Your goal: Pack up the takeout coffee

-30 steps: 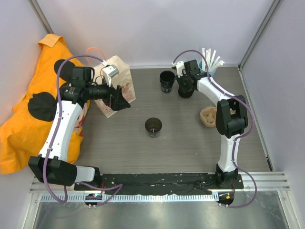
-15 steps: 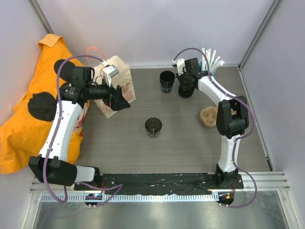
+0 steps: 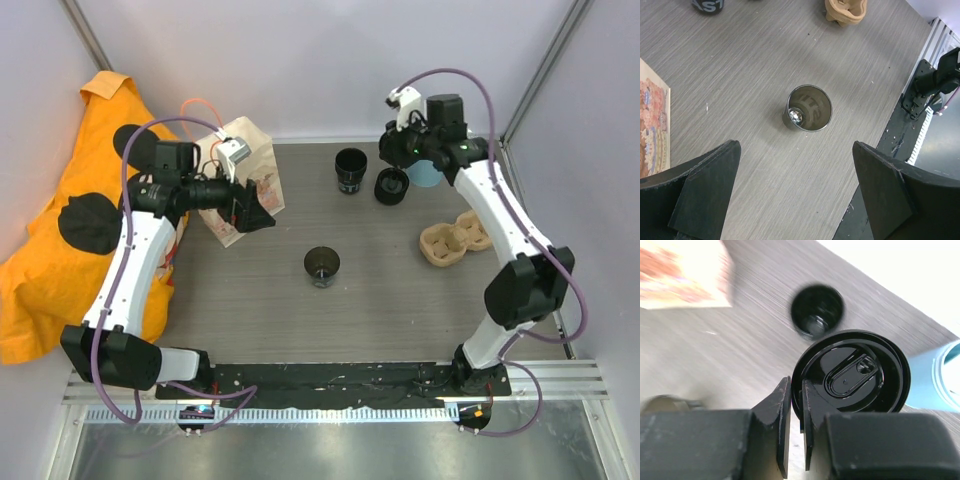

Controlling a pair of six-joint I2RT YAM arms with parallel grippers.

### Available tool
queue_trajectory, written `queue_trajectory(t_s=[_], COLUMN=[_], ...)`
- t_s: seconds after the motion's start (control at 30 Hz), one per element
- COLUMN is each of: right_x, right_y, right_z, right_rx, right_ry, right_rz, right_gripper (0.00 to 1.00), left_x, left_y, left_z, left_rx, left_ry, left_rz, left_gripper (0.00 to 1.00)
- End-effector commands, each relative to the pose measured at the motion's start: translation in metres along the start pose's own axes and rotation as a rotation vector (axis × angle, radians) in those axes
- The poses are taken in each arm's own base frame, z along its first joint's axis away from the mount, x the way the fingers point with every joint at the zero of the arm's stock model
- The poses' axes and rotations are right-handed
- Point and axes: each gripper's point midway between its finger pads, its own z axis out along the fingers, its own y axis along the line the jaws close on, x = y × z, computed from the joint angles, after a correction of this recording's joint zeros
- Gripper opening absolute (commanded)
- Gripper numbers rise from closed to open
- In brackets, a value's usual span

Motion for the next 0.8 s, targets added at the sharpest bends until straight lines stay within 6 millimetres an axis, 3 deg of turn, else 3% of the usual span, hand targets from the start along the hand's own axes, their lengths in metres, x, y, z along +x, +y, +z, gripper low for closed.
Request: queue_trajectory(t_s=[0.0, 0.13, 0.23, 0.47, 0.5, 0.53, 0.6, 0.63, 0.77], right_x=[-0.046, -0.068, -0.077, -0.078, -0.08, -0.093, -0.091, -0.11, -0.113], right_y=[0.038, 0.059, 0.076, 0.102, 0.105, 0.104, 0.109, 0.114, 0.118], right_z=[-0.053, -0.083, -0.102, -0.127, -0.13, -0.135, -0.138, -0.158, -0.168], right_rx=[-0.252, -0.41, -0.559, -0.815, -0.842, -0.857, -0.894, -0.948, -1.042], right_ry=[-0.153, -0.209, -0.221, -0.207, -0.182, -0.258, -0.284, -0.363, -0.369], right_rz=[0.105, 0.168, 0.224, 0.343, 0.427, 0.362, 0.42, 0.411, 0.521], right_gripper=[0.16, 0.16, 0.16, 0.16, 0.16, 0.16, 0.16, 0.16, 0.16], left_x=[-0.011, -0.014, -0.026, -0.073, -0.077, -0.081, -0.094, -0.097, -0.116], left_y=[0.0, -0.002, 0.001, 0.003, 0.003, 0.003, 0.004, 0.007, 0.022], left_z=[0.013, 0.031, 0.041, 0.056, 0.06, 0.062, 0.066, 0.069, 0.079], left_rx=[0.015, 0.001, -0.015, 0.007, 0.019, 0.031, 0.048, 0.051, 0.016], left_ry=[-0.034, -0.017, -0.06, -0.229, -0.246, -0.266, -0.324, -0.342, -0.42], left_rz=[0.046, 0.072, 0.048, 0.009, 0.0, -0.007, -0.027, -0.041, -0.056], left_gripper=[1.0, 1.0, 1.0, 1.0, 1.0, 1.0, 1.0, 1.0, 1.0])
